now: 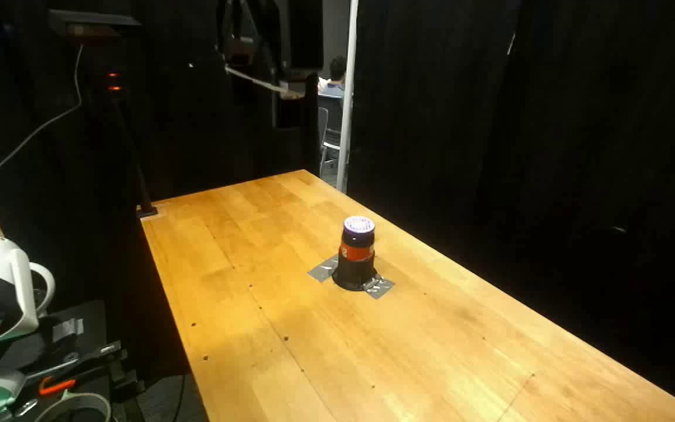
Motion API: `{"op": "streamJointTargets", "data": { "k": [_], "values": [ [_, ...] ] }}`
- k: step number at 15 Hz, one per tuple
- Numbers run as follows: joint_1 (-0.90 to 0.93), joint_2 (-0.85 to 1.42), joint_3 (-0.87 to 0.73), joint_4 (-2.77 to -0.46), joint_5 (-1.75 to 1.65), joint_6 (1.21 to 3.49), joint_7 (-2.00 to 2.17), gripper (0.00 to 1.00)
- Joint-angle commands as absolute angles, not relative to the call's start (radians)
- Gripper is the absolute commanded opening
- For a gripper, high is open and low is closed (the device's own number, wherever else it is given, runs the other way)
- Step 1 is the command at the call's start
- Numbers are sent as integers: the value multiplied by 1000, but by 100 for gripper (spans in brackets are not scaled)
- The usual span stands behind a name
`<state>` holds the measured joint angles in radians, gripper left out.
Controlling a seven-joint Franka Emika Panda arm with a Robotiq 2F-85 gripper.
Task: Put the rubber band around the cup
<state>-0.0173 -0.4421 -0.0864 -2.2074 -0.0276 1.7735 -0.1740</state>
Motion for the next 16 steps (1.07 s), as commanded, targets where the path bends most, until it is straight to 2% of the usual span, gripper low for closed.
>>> {"op": "streamJointTargets", "data": {
  "k": [1,7,10,16],
  "values": [
    [-20,-441,-84,-2203,-26,1772,-175,100],
    [-20,-446,-84,-2198,-26,1772,-175,100],
    [10,-409,-9,-2156,-52,1816,-119,100],
    [51,-163,177,-2030,-181,2095,139,100]
  ]
}}
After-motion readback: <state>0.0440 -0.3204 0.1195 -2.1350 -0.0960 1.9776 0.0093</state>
